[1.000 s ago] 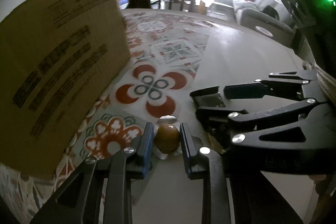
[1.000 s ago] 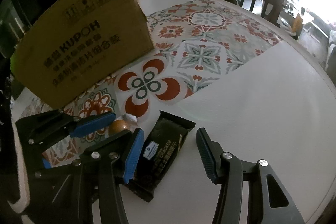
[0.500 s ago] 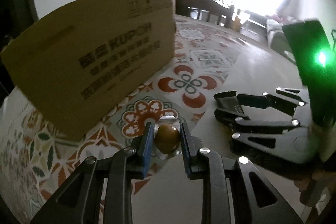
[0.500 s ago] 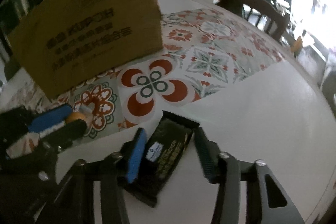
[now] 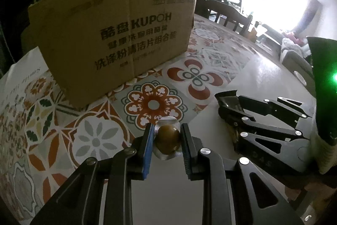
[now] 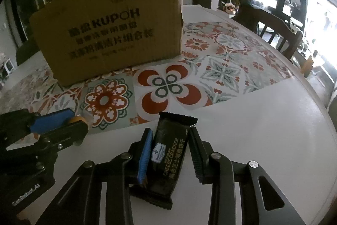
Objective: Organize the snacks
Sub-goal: 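Grasp the round brown cake with the left tool while the right tool grasps the black cracker packet, then lift and carry the cake and cracker packet over the box with both tools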
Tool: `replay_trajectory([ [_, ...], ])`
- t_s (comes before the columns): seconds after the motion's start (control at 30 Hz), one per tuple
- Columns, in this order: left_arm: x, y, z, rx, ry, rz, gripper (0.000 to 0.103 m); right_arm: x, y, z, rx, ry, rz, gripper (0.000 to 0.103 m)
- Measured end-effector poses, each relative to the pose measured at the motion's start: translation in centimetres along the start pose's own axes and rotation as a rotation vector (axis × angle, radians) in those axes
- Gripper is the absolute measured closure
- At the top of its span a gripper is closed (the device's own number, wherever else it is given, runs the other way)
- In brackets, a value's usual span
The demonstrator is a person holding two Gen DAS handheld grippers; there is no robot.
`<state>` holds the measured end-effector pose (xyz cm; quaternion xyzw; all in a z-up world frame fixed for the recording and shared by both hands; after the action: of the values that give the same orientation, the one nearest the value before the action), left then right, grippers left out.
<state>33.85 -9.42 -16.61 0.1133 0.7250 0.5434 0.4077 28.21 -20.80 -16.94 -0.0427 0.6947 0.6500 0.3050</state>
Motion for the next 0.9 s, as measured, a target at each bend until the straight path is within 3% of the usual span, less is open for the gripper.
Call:
replay_trajectory([
  [0.47,-0.5,3.1,-0.2,-0.057,0.124,-0.055,0.077,-0.6,2.8,-0.7,-0.105,0.018,-0.075,0.068],
  [0.9,-2.8,8.3,0.1,-0.125,0.166,-0.185,0.077,-3.2,6.8,-1.2,-0.183,0.022,-0.190,0.068],
])
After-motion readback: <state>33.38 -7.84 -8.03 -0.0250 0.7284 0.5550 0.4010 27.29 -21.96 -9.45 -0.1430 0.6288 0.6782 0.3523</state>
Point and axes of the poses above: each gripper's, at about its wrist camera, not at the fingertips, and y roughly against the way its jaws point, z to its left, x to its underside, the point moved 3 cm from there along -y, roughly the way its jaws point, and after that the axes turned 11 degrees about z, right-handed, at the moved point
